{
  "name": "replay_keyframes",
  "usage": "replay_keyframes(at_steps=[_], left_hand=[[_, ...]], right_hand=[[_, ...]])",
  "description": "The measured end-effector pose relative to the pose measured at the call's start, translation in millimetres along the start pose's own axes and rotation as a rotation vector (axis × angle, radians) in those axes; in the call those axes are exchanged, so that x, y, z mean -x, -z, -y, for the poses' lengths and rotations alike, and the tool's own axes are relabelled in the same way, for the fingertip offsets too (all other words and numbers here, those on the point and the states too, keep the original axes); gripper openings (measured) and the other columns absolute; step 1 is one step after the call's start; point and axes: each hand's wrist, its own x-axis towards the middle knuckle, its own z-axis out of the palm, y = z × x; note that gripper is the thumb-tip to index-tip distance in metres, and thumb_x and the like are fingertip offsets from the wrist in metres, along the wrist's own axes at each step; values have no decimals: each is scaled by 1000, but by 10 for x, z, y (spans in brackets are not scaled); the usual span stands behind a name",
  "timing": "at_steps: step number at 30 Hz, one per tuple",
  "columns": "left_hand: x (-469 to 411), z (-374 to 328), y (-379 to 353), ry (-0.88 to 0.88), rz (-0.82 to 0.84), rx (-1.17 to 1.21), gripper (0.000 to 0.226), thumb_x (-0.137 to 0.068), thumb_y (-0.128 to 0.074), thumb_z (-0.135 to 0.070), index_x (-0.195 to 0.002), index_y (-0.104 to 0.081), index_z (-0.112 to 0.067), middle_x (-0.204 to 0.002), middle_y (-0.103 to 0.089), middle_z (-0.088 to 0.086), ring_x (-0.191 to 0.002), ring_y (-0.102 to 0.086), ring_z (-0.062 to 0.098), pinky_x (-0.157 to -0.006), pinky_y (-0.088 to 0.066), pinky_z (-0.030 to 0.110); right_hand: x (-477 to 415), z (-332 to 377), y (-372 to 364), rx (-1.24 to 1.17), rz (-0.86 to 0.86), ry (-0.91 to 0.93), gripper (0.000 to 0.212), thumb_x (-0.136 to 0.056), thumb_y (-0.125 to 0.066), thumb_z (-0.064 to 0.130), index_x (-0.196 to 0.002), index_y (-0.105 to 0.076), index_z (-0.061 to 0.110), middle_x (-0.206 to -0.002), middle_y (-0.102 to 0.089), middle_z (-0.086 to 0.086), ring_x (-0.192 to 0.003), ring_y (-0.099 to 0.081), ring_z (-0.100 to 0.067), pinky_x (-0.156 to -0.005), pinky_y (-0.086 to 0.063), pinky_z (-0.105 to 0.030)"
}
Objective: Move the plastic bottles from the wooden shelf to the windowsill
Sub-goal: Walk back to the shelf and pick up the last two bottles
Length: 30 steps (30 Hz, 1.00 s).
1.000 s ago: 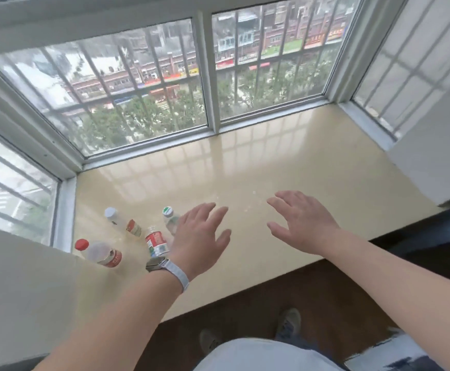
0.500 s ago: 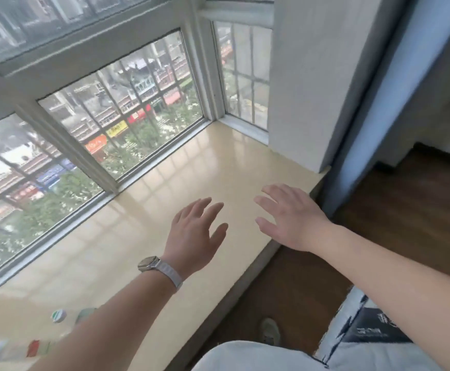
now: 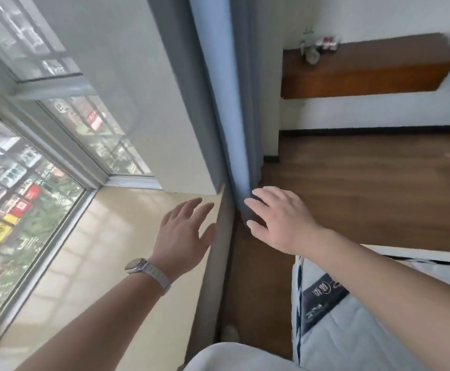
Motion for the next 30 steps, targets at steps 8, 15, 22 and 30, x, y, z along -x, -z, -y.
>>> replay_keyframes(at_steps=[8, 15, 22, 30], left_hand=[[-811, -222, -176, -216, 51, 20, 55, -94, -39, -50, -136, -60, -22, -139, -59, 7, -128, -53, 33, -103, -41, 49], [-1657, -125, -327, -360, 34, 78, 50, -94, -46, -47, -135, -60, -23, -137, -62, 6, -126, -56, 34, -102, -44, 50], [-2627, 221, -300, -385, 9, 144, 50, -98, -46, -46, -141, -55, -22, -142, -58, 7, -130, -52, 34, -106, -40, 51], [-3468, 368, -368, -442, -6, 180, 48, -98, -49, -45, -139, -56, -22, -140, -59, 9, -128, -54, 35, -105, -41, 53]], right_hand=[[-37, -464, 67, 48, -48, -219, 49, -87, -48, 45, -121, -65, 14, -128, -61, -10, -121, -53, -33, -95, -40, -45], [-534, -797, 94, 127, -92, -364, 47, -89, -56, 44, -129, -60, 18, -134, -57, -5, -124, -50, -29, -93, -40, -42], [-1412, -1032, 200, 165, -105, -449, 50, -92, -50, 46, -134, -54, 20, -136, -53, -3, -124, -47, -27, -95, -42, -44], [-1977, -1288, 257, 216, -109, -543, 51, -92, -47, 49, -134, -53, 22, -139, -51, -2, -126, -45, -27, -98, -40, -44]])
